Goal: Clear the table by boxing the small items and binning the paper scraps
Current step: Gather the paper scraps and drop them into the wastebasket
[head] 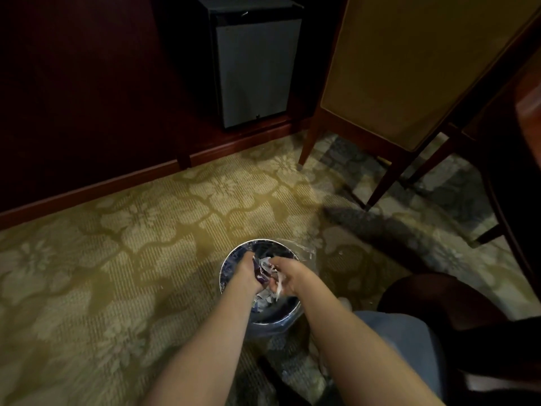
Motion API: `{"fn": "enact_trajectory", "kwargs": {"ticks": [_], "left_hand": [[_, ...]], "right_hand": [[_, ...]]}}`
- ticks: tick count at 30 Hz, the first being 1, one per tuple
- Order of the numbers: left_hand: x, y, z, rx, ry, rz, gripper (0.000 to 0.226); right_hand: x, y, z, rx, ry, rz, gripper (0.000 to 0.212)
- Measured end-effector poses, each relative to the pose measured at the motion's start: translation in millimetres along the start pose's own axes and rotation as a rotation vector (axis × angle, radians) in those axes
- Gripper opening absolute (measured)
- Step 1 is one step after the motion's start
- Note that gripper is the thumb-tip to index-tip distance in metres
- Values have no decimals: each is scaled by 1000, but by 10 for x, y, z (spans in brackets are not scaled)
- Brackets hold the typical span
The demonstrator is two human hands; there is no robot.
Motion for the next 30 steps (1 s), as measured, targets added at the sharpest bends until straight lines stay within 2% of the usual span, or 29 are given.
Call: {"fn": "enact_trajectory", "kwargs": {"ticks": [5,11,17,23,28,30], "left_hand": [[8,-39,17,86,3,-73,33],[23,-61,15,59,8,-115,26],[21,-44,-8,24,55,-124,42],[62,-98,4,10,42,-138,41],[15,-48,-39,54,46,-104,33],[-59,6,-90,75,54,-78,39]], "right_hand": [[8,17,-65,30,29,20,33],[-134,19,-40,113,31,50,35],[-274,34,4,164,30,90,40],[-195,1,-9,199,23,61,35],[-241,-76,7,135,-8,38,19],[-312,-86,33,137,-30,29,38]]}}
Point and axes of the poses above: each hand's wrist, its own x-axis towards the middle knuckle, its own y-axis out of the palm, z = x × y, the point moved 9 cm from there along x, towards the middle knuckle, and after that the axes turned 4 degrees about z, right-handed, at the moved point
